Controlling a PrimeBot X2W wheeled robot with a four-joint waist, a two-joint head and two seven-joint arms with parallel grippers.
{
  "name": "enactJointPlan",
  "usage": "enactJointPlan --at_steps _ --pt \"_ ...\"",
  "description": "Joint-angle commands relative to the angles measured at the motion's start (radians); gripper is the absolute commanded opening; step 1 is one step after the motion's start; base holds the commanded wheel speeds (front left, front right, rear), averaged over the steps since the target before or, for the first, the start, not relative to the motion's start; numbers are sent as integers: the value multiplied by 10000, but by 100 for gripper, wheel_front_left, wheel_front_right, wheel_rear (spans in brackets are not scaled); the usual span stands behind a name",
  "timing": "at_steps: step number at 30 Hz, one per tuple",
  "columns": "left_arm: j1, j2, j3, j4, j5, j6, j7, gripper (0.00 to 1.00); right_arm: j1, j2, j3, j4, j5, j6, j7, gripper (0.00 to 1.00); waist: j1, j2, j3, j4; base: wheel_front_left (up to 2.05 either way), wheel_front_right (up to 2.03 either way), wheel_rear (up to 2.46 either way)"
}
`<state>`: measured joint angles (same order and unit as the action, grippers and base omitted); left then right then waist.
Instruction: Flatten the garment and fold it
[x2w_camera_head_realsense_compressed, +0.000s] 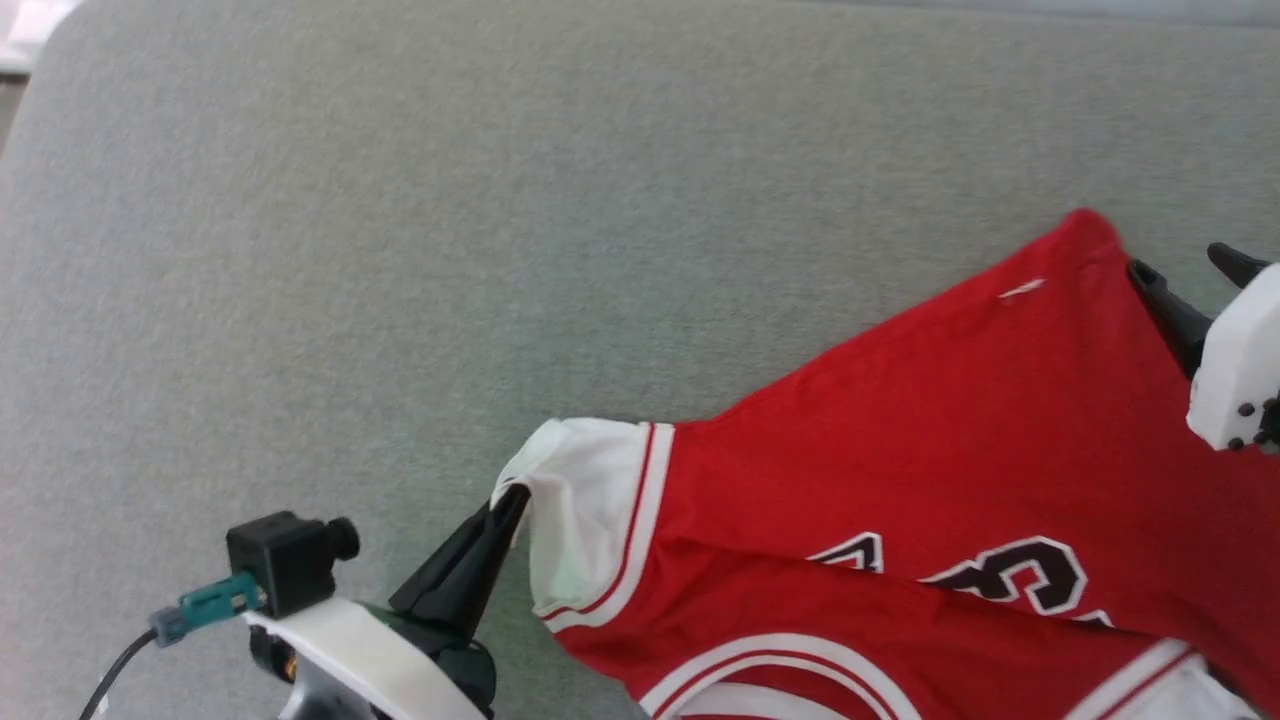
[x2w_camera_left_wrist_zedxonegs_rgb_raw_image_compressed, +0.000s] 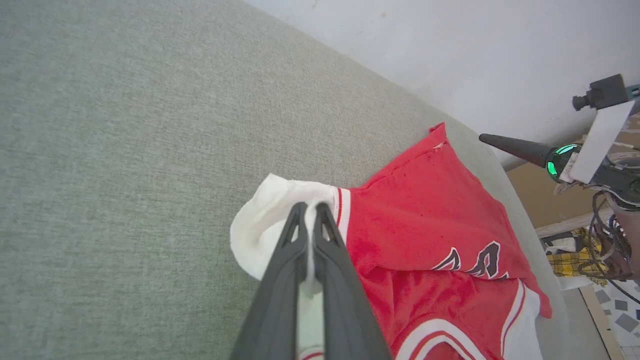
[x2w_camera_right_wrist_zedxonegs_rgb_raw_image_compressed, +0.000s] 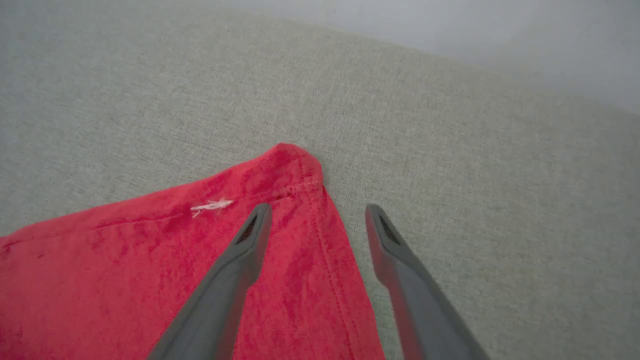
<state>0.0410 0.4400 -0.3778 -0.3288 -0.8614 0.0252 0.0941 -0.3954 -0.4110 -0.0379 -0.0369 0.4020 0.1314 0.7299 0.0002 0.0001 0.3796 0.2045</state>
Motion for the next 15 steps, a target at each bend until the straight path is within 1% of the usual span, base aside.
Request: enactJointPlan --at_steps 1,2,9,10,12,13,15 --pt "-300 -105 -85 126 80 -154 -76 0 -329 -158 178 369 -111 -7 67 100 -2 -1 669 681 0 0 0" --pt "-300 -105 -85 126 80 -154 -76 0 -329 -158 178 369 -111 -7 67 100 -2 -1 669 681 0 0 0" --pt "-743 -285 -295 471 105 -368 -86 0 -700 -489 556 1448 -45 -7 334 100 -2 -1 967 1034 0 0 0" --pt "-790 -311 -312 511 97 -390 -91 0 -713 -516 546 1584 -41 -7 381 91 -2 -1 1007 1066 0 0 0" --pt "-860 -347 -339 589 81 -434 -107 0 -732 -542 537 1814 -21 -7 532 7 -2 -1 1067 1100 0 0 0" --pt "-885 -358 -348 624 77 -454 -118 0 -747 -550 518 1887 -31 -7 573 0 -2 -1 1087 1102 0 0 0" --pt "-906 -368 -331 685 47 -476 -151 0 -789 -474 454 1966 -16 -7 649 0 -2 -1 1088 1049 0 0 0"
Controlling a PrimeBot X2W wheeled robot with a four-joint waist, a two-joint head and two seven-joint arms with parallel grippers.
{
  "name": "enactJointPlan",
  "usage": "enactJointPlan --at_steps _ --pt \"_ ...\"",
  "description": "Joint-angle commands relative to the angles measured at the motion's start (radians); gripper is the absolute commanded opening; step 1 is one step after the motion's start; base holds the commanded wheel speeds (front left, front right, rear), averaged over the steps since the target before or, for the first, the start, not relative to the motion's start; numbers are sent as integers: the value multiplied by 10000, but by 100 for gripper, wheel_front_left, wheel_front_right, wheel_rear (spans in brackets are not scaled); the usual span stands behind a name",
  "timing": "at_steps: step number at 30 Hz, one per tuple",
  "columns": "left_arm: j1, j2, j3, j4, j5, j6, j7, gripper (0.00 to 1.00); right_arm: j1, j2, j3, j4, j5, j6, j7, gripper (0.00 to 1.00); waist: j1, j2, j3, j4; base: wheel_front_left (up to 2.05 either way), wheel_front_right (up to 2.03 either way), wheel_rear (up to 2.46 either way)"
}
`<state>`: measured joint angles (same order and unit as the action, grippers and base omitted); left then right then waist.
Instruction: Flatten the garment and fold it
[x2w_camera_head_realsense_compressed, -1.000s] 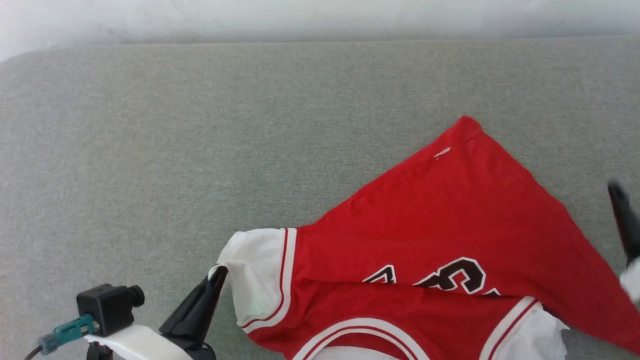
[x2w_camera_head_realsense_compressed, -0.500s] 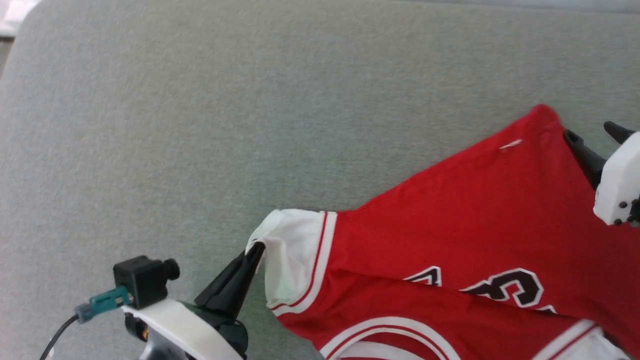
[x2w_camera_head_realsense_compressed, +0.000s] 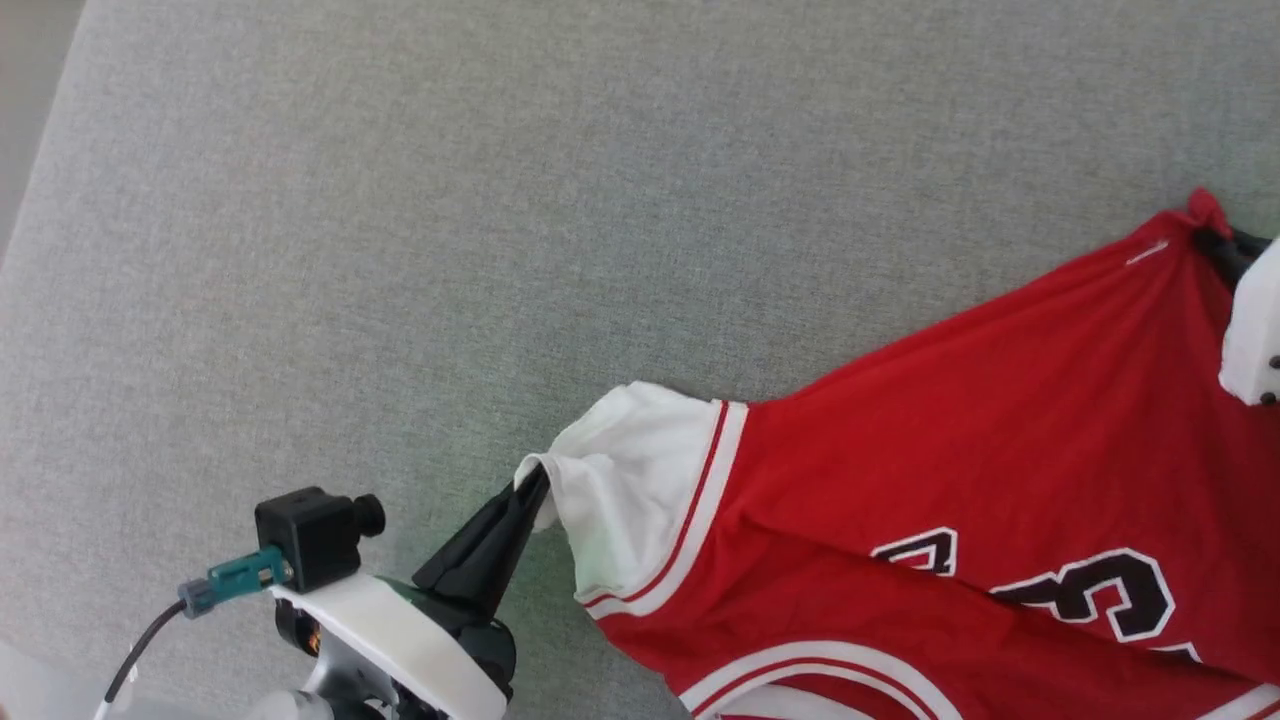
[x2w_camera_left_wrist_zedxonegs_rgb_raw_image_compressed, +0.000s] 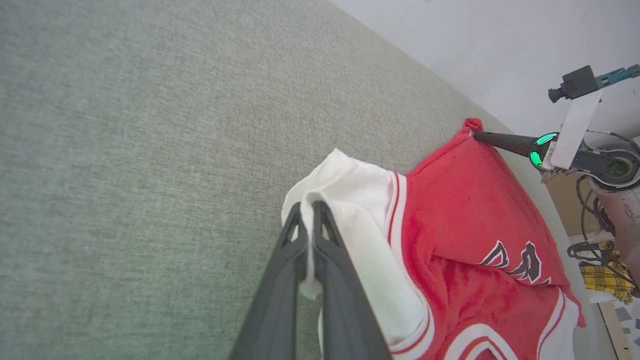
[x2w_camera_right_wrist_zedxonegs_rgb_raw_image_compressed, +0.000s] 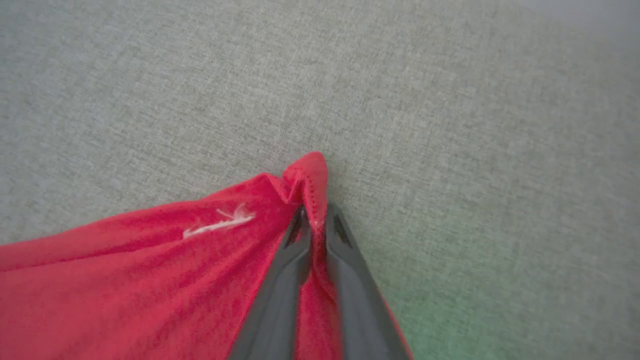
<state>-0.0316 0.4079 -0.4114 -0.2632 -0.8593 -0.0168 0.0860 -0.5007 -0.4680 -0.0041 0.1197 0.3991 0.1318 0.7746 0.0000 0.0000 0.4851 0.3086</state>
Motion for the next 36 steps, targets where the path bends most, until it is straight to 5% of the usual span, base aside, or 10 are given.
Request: enactJointPlan --at_steps 1,15,26,36 --pt "-185 -39 29 47 8 -72 -93 0 215 141 112 362 20 -11 147 0 0 0 12 -42 0 0 0" --pt "-2209 367 1224 82 753 -73 -974 0 -755 581 525 -498 298 -11 -2920 0 0 0 -1936 -1568 0 0 0" --pt "-7496 1225 996 1807 2385 -175 862 0 -3061 1228 507 71 -294 -11 -4234 0 0 0 -2998 -2671 0 0 0" --pt "-12863 1747 668 4501 3994 -621 1668 0 -6543 1861 916 1739 -1305 -11 -4051 0 0 0 -1927 -3584 0 0 0"
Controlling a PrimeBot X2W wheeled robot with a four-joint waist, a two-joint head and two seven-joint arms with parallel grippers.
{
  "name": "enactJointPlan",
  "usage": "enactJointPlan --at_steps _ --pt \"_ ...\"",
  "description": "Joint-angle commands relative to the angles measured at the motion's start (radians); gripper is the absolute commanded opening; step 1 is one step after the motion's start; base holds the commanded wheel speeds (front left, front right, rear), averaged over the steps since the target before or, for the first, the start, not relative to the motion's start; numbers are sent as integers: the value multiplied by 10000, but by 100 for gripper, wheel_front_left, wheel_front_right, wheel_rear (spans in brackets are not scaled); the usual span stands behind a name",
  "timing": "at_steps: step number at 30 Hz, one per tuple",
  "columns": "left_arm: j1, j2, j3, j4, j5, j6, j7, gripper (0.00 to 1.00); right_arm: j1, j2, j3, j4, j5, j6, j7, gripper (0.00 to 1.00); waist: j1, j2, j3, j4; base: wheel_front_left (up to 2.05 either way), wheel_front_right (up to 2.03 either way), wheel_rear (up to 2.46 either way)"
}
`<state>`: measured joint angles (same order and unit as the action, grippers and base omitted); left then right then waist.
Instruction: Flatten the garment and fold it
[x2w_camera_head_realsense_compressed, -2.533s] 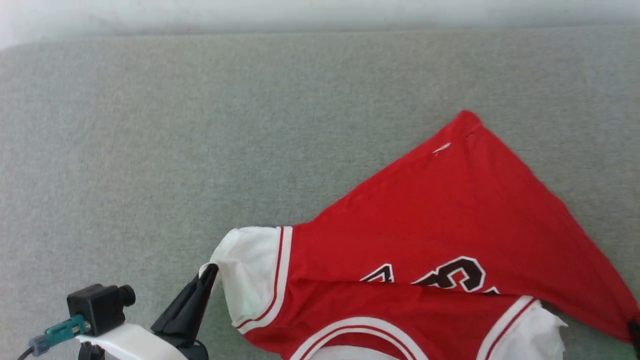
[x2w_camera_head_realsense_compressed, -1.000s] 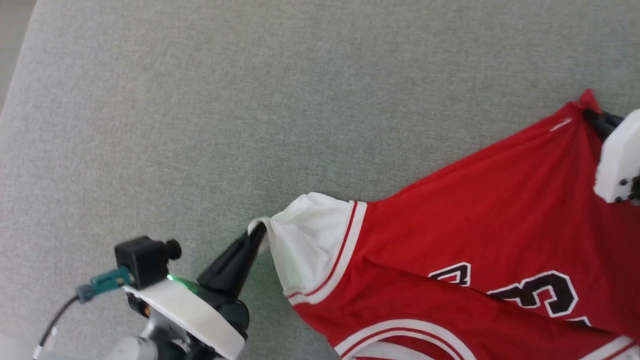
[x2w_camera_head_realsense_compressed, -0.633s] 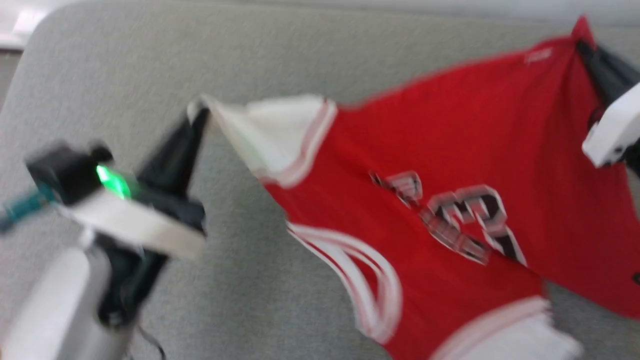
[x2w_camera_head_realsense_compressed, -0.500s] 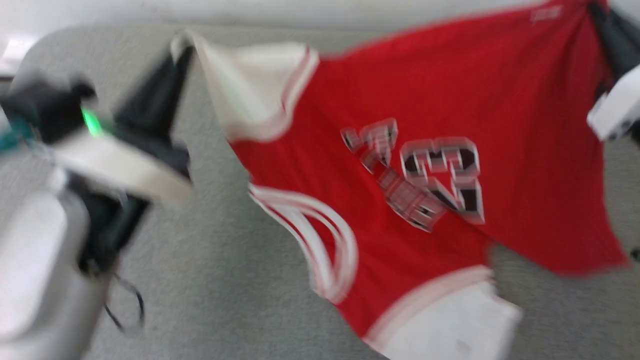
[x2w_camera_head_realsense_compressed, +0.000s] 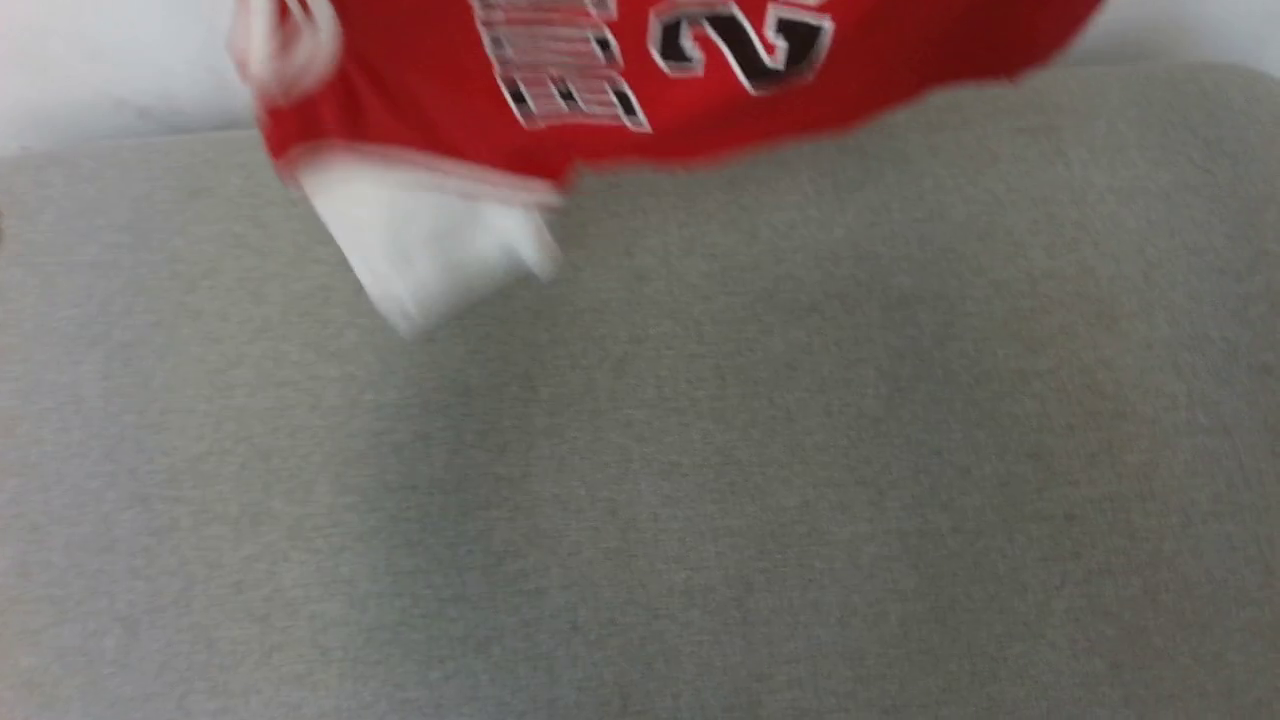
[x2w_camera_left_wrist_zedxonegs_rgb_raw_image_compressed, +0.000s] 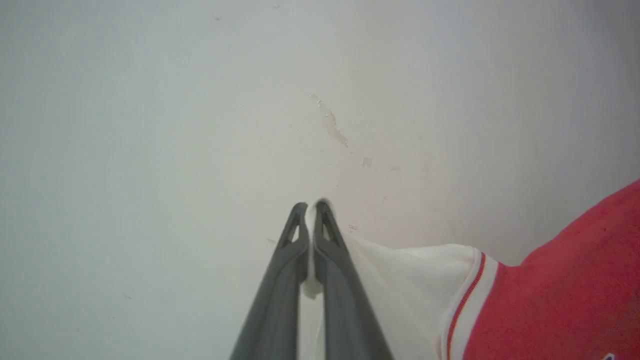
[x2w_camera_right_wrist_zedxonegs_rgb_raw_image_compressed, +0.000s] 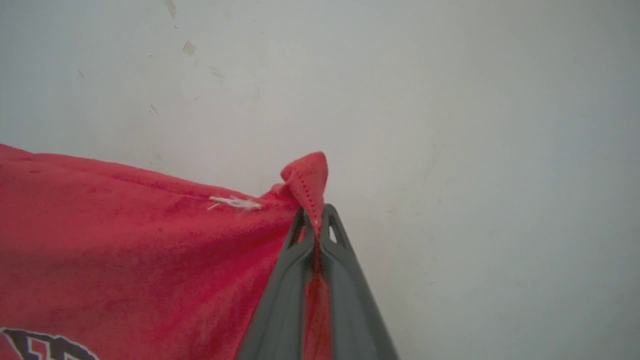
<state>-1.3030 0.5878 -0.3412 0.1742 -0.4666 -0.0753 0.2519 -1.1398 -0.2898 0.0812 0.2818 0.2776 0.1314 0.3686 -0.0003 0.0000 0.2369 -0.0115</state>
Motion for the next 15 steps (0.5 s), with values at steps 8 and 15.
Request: enactJointPlan --at_steps 8,15 --pt "-3150 -596 -44 1619 760 43 -951 0 -2738 559 -105 1375 -1151 -7 -417 0 3 0 2546 -579 0 0 0" --pt "-4201 -664 -36 2595 1025 -21 -2043 0 -4064 874 -464 2468 -1936 -7 -1345 0 3 0 3734 -608 0 0 0"
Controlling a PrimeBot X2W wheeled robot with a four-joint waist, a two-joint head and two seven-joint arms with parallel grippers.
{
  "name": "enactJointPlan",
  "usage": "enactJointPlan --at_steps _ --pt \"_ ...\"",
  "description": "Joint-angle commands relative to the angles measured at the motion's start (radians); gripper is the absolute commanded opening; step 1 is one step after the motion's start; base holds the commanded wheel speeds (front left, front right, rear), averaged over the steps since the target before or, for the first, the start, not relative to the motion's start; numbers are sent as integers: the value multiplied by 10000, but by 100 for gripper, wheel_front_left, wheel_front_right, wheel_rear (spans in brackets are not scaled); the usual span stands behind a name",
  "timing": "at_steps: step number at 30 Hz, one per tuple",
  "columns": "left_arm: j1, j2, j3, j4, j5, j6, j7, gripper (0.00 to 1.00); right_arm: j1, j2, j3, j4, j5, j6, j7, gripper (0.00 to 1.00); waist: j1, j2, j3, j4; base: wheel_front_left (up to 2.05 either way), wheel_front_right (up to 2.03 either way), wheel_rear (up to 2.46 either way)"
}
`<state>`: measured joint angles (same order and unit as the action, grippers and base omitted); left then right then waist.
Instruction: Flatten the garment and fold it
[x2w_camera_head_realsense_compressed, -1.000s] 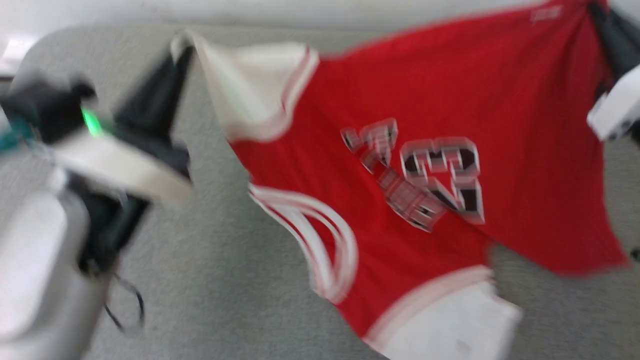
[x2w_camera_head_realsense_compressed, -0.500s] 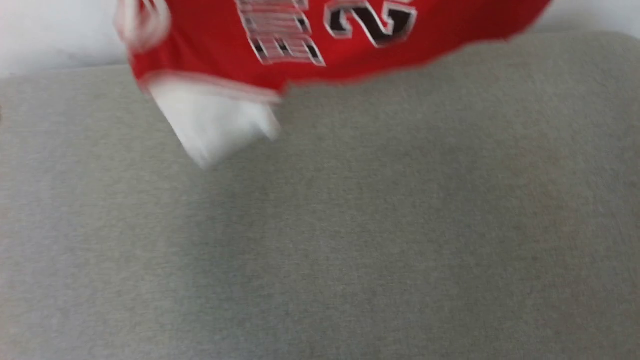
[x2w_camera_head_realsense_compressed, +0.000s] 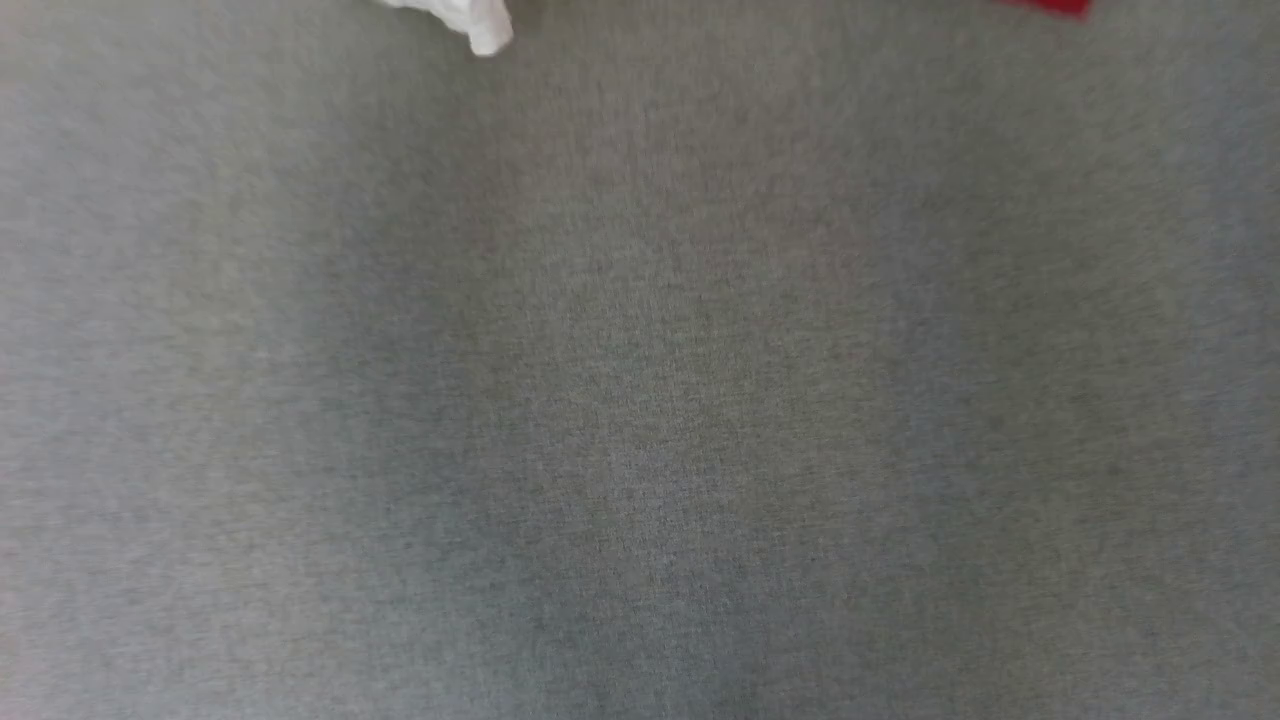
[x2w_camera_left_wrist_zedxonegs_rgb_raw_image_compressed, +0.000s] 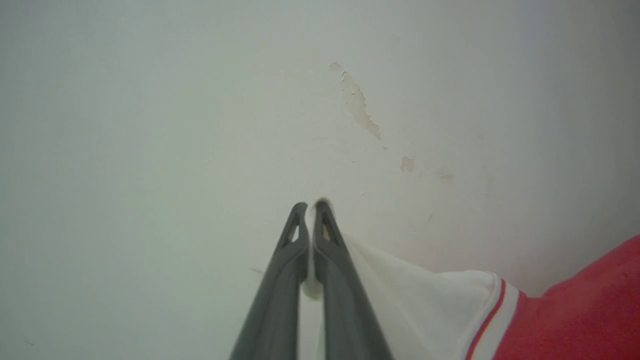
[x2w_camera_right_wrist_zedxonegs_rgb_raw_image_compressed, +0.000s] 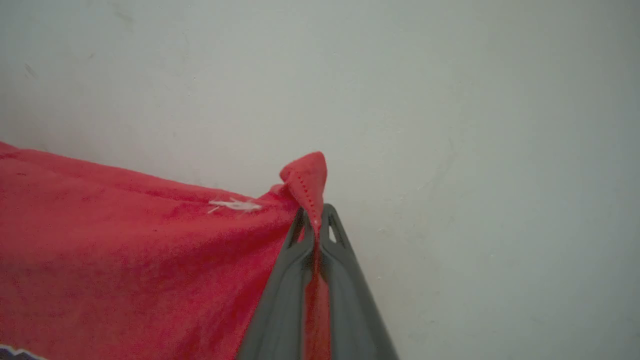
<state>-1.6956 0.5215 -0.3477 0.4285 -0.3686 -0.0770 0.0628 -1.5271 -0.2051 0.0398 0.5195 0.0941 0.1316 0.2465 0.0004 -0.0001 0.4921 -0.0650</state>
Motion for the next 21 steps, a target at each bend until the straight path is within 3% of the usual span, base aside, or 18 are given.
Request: enactJointPlan --at_steps 1,9,15,21 --pt "-417 28 59 134 49 -30 -315 0 -344 43 -74 192 -225 -9 -275 0 -4 1 1329 -90 0 0 0" --pt "-1098 95 276 322 -73 -163 -1563 0 -924 100 -266 734 -772 -9 -1423 0 -4 1 2192 -59 0 0 0" --pt "-870 56 219 197 -229 -279 -2321 0 -908 -46 -123 890 -709 -9 -1621 0 -4 1 2590 112 0 0 0" --pt "591 38 60 -547 -667 -385 -2802 0 -60 -332 563 733 19 -9 -1988 0 -4 1 2470 300 0 0 0"
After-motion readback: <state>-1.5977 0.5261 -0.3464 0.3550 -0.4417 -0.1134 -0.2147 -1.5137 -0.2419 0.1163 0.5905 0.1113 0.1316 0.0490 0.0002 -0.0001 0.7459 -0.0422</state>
